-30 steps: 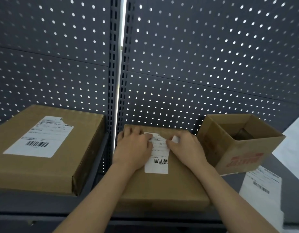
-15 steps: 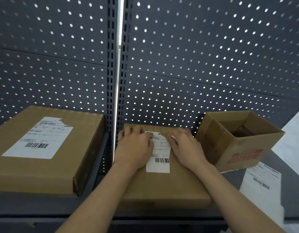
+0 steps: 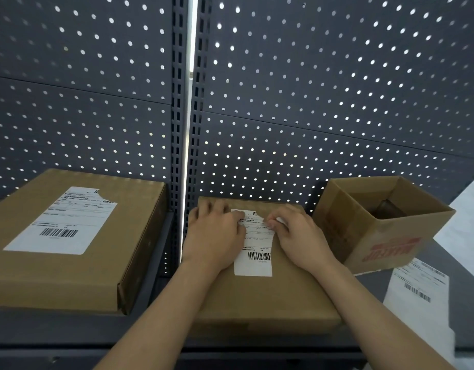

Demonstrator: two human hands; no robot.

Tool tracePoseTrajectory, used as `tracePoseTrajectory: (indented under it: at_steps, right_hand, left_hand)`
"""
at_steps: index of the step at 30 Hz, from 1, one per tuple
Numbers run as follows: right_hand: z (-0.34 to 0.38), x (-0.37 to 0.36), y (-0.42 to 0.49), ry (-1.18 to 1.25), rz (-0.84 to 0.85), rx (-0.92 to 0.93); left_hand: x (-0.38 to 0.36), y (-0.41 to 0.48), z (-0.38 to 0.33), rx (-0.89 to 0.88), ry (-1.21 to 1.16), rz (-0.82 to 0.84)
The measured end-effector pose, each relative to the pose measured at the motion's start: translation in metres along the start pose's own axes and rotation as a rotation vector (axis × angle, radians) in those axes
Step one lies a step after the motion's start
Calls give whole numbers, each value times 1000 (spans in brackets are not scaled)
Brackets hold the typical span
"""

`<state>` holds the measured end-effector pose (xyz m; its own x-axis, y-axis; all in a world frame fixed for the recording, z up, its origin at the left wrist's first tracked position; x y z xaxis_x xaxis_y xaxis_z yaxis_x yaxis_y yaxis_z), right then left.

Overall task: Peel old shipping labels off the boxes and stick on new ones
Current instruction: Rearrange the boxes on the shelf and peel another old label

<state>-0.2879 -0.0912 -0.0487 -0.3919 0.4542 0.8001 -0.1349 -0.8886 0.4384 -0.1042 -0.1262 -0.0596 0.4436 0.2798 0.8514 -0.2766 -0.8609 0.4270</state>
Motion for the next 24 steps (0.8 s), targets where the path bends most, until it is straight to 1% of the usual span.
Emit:
tracePoseTrajectory:
  at_steps: [7, 10, 13, 17, 20, 24]
  right_hand:
    - [3, 10, -1, 85, -31, -55]
    - [7, 8, -1, -6, 19, -42]
    - [13, 3, -1, -74, -8, -39]
    - [14, 2, -3, -114, -36, 7]
    - [13, 4, -6, -86, -46, 25]
    - [21, 9, -11, -35, -111, 81]
  left_hand:
    - [1, 0, 0, 10, -16, 4]
    - [2, 0, -1, 14, -27, 10]
    - [3, 0, 0, 24, -37, 9]
    - [3, 0, -1, 18, -31, 4]
    - [4, 0, -2, 7, -15, -4]
    - [5, 0, -2, 6, -12, -3]
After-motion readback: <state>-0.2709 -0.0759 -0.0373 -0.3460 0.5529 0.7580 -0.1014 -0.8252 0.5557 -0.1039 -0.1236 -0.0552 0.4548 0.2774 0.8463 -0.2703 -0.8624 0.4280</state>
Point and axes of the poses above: each hand's wrist, its own y-axis towards the middle knuckle, its own x-axis out of the back of the hand, z = x × y, the point moved 1 cm from there along y, towards the middle knuckle, and after that the axes turned 9 degrees about -z, right-handed, at the moved point
